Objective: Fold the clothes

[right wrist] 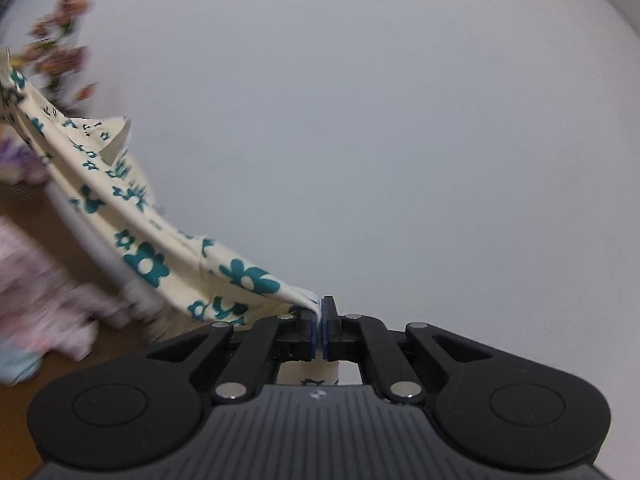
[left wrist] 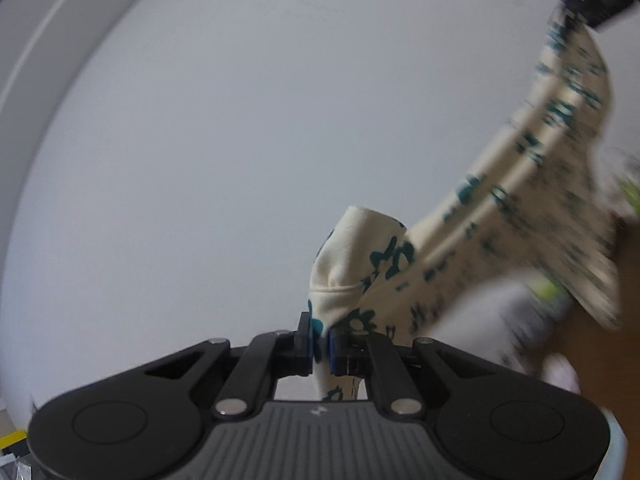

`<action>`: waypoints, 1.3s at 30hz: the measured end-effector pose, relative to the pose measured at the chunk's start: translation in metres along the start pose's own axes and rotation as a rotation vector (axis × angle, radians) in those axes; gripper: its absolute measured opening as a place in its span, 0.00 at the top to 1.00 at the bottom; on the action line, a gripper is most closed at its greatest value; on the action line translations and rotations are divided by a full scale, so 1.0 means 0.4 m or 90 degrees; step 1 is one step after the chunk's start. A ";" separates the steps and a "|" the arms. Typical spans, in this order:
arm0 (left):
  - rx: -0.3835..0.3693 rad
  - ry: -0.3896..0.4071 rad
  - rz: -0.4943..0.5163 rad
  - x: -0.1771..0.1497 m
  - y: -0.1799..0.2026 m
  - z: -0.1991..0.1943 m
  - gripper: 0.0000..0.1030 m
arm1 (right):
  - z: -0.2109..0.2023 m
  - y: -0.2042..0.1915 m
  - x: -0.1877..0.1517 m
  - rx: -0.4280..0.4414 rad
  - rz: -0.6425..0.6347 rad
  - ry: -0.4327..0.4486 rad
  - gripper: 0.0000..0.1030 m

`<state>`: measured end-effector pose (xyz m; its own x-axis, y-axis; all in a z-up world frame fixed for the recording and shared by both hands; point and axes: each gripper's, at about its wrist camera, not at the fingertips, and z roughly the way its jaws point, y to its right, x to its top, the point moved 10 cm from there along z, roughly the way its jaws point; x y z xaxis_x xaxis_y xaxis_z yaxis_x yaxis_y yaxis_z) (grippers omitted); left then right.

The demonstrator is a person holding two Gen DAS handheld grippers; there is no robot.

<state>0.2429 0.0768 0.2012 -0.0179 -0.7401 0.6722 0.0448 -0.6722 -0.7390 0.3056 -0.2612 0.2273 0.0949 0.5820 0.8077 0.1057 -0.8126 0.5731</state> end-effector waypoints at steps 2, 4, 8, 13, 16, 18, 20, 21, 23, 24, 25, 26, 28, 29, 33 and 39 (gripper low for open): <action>-0.045 -0.024 0.028 -0.092 0.082 -0.086 0.94 | -0.055 -0.086 -0.103 0.052 -0.022 -0.028 0.98; -0.101 -0.058 0.044 -0.192 0.185 -0.180 0.94 | -0.116 -0.181 -0.220 0.105 -0.030 -0.068 0.98; -0.208 -0.134 0.054 -0.373 0.373 -0.333 0.94 | -0.239 -0.328 -0.400 0.187 0.009 -0.146 0.98; -0.261 -0.180 0.043 -0.448 0.430 -0.425 0.94 | -0.336 -0.404 -0.484 0.239 0.048 -0.210 0.98; -0.267 -0.184 0.043 -0.445 0.414 -0.451 0.94 | -0.356 -0.406 -0.494 0.248 0.069 -0.228 0.98; -0.270 -0.187 0.045 -0.441 0.411 -0.468 0.94 | -0.381 -0.400 -0.513 0.252 0.085 -0.235 0.98; -0.274 -0.190 0.047 -0.441 0.420 -0.480 0.94 | -0.403 -0.402 -0.528 0.256 0.093 -0.234 0.98; -0.276 -0.192 0.048 -0.444 0.421 -0.482 0.94 | -0.412 -0.406 -0.533 0.258 0.097 -0.234 0.98; -0.277 -0.202 0.045 -0.458 0.424 -0.477 0.90 | -0.421 -0.417 -0.545 0.269 0.101 -0.239 0.97; -0.276 -0.210 0.040 -0.468 0.423 -0.474 0.87 | -0.422 -0.424 -0.552 0.277 0.106 -0.245 0.94; -0.278 -0.215 0.031 -0.473 0.418 -0.479 0.86 | -0.424 -0.426 -0.557 0.283 0.114 -0.249 0.87; -0.283 -0.217 0.020 -0.476 0.412 -0.483 0.84 | -0.425 -0.420 -0.560 0.286 0.126 -0.251 0.72; -0.293 -0.220 -0.002 -0.480 0.399 -0.494 0.79 | -0.433 -0.403 -0.562 0.290 0.157 -0.253 0.54; -0.304 -0.218 -0.013 -0.480 0.391 -0.505 0.73 | -0.438 -0.389 -0.557 0.296 0.179 -0.250 0.52; -0.360 -0.195 -0.071 -0.465 0.339 -0.548 0.67 | -0.449 -0.336 -0.520 0.339 0.281 -0.230 0.45; -0.345 -0.168 -0.196 -0.394 0.258 -0.485 0.52 | -0.378 -0.376 -0.446 0.374 0.286 -0.218 0.51</action>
<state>0.0564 0.1208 0.0104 0.2982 -0.5303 0.7937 -0.4310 -0.8167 -0.3837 0.1233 -0.2475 0.0180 0.5389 0.2589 0.8016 0.4791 -0.8769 -0.0388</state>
